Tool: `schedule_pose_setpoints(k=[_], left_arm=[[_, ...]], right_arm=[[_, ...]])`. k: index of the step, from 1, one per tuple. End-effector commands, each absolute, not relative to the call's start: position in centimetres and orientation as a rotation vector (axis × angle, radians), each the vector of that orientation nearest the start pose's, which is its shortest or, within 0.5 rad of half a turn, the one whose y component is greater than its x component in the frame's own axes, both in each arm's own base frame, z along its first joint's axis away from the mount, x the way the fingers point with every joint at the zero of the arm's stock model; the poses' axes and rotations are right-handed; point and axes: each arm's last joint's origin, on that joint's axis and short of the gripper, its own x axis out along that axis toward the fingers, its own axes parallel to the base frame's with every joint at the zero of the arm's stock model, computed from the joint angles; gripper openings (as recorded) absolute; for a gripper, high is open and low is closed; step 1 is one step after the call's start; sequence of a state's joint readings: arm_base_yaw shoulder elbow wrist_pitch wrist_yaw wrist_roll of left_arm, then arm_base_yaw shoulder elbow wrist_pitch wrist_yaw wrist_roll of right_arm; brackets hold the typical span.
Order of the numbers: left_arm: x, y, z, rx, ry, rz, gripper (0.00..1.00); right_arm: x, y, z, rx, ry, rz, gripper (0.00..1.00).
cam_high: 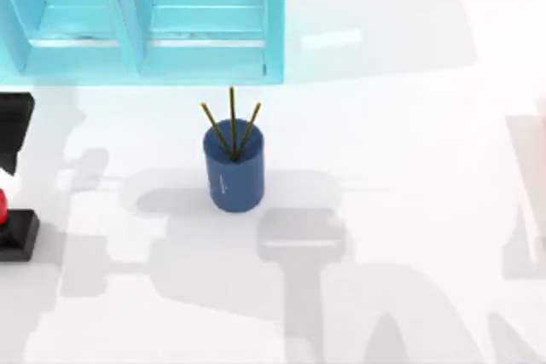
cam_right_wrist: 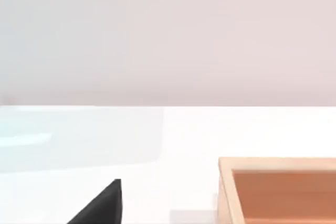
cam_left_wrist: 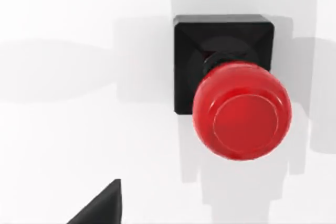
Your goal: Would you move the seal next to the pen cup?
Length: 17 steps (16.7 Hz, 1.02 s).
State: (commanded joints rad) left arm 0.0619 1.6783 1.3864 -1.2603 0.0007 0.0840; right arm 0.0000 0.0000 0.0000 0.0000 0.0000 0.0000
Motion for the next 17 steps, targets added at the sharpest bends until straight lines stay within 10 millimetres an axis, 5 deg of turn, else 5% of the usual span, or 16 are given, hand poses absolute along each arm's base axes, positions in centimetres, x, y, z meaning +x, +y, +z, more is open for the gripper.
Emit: schedule_pose_setpoints(k=[8, 17], left_arm=[[31.1, 2.1, 24.4, 0.017, 1.572, -0.018, 1.0], [31.3, 2.3, 15.5, 0.016, 1.568, -0.016, 1.0]], right_arm=[[10.6, -0.1, 16.0, 0.0, 0.0, 0.0, 1.0], [10.6, -0.1, 16.0, 0.0, 0.0, 0.0, 1.0]])
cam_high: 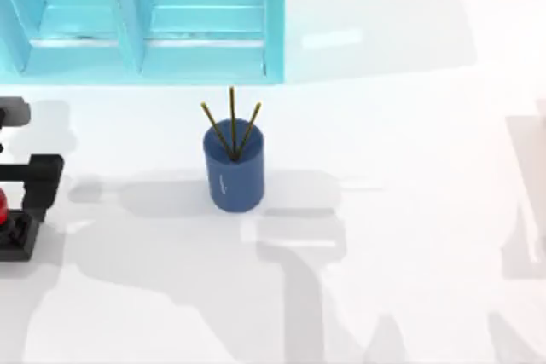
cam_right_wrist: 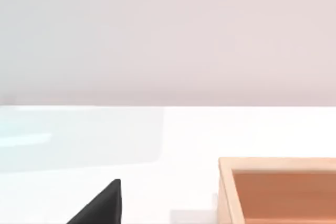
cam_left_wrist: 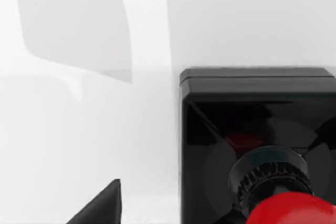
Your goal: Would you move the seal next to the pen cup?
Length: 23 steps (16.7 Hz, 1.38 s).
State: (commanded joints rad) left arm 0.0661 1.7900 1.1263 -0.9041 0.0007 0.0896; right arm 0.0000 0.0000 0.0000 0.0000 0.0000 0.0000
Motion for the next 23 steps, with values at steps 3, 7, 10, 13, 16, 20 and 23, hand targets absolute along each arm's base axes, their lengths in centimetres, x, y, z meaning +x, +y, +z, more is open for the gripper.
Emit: schedule_pose_setpoints(k=[3, 7, 10, 13, 16, 20, 23], left_arm=[[31.12, 2.26, 14.91, 0.015, 1.571, -0.016, 1.0], [31.12, 2.26, 14.91, 0.015, 1.571, -0.016, 0.85], [31.12, 2.26, 14.91, 0.015, 1.571, -0.016, 0.62], [31.12, 2.26, 14.91, 0.015, 1.571, -0.016, 0.4], [31.12, 2.26, 14.91, 0.015, 1.571, -0.016, 0.17], [31.12, 2.26, 14.91, 0.015, 1.571, -0.016, 0.0], [31.12, 2.26, 14.91, 0.015, 1.571, -0.016, 0.0]], right_arm=[[10.57, -0.12, 16.0, 0.0, 0.0, 0.0, 1.0], [10.57, -0.12, 16.0, 0.0, 0.0, 0.0, 1.0], [10.57, -0.12, 16.0, 0.0, 0.0, 0.0, 1.0], [10.57, -0.12, 16.0, 0.0, 0.0, 0.0, 1.0], [10.57, -0.12, 16.0, 0.0, 0.0, 0.0, 1.0], [10.57, -0.12, 16.0, 0.0, 0.0, 0.0, 1.0], [10.57, -0.12, 16.0, 0.0, 0.0, 0.0, 1.0]])
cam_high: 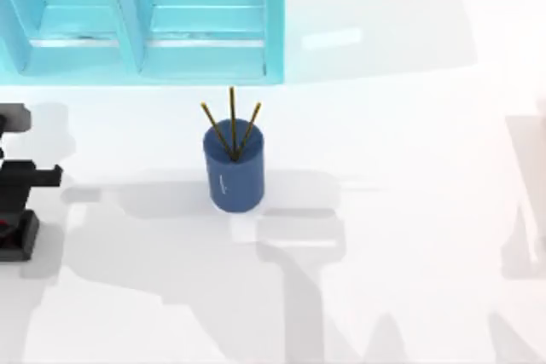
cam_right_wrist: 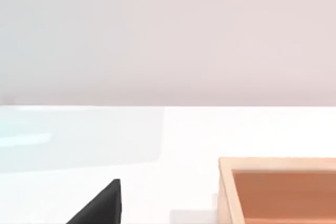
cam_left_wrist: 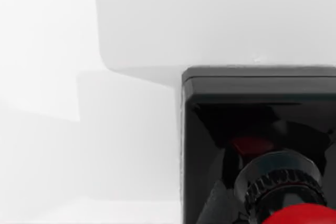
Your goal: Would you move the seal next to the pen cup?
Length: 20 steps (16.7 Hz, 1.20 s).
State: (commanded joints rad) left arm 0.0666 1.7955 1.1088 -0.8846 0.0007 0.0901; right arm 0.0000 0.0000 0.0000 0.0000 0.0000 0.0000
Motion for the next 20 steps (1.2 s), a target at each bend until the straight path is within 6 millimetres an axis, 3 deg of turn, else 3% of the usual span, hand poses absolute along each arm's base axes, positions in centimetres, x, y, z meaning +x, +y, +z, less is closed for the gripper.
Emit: schedule_pose_setpoints(k=[5, 7, 12, 16, 18, 20], left_arm=[[31.2, 2.1, 15.0, 0.017, 1.57, -0.018, 0.0], [31.6, 1.2, 15.8, 0.016, 1.573, -0.016, 0.0], [33.0, -4.8, 21.4, 0.02, 1.588, -0.018, 0.0], [31.9, -10.0, 26.8, 0.021, 1.584, -0.016, 0.0], [31.1, -11.4, 28.5, 0.018, 1.573, -0.017, 0.0], [30.9, -11.8, 28.9, 0.017, 1.57, -0.018, 0.0]], right_arm=[[10.6, -0.1, 16.0, 0.0, 0.0, 0.0, 1.0], [10.6, -0.1, 16.0, 0.0, 0.0, 0.0, 1.0], [10.6, -0.1, 16.0, 0.0, 0.0, 0.0, 1.0], [10.6, -0.1, 16.0, 0.0, 0.0, 0.0, 1.0], [10.6, -0.1, 16.0, 0.0, 0.0, 0.0, 1.0], [10.6, -0.1, 16.0, 0.0, 0.0, 0.0, 1.0]])
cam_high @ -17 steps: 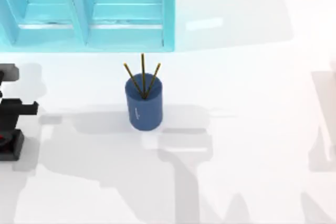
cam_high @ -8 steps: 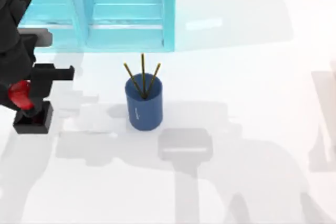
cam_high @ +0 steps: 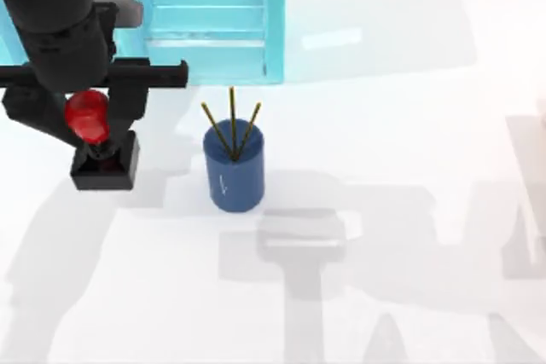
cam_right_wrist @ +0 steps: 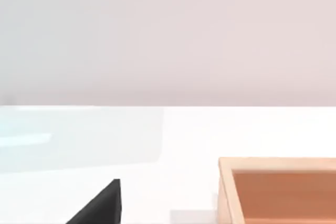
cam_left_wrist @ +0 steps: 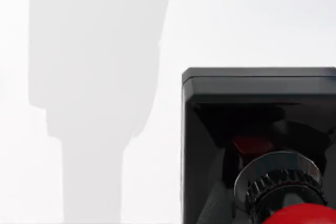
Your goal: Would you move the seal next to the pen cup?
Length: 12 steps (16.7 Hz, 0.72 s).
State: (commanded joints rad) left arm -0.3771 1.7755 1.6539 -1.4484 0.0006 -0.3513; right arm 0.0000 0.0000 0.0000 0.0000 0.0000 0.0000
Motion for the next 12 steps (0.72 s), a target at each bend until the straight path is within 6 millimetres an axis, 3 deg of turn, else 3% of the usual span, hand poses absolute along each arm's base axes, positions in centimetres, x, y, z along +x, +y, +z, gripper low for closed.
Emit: schedule_pose_setpoints(k=[6, 12], left_arm=[[31.7, -11.9, 28.7, 0.017, 1.585, -0.01, 0.0], [36.4, -13.7, 29.7, 0.015, 1.576, -0.014, 0.0]], right_arm=[[10.6, -0.1, 16.0, 0.0, 0.0, 0.0, 1.0], [10.6, -0.1, 16.0, 0.0, 0.0, 0.0, 1.0]])
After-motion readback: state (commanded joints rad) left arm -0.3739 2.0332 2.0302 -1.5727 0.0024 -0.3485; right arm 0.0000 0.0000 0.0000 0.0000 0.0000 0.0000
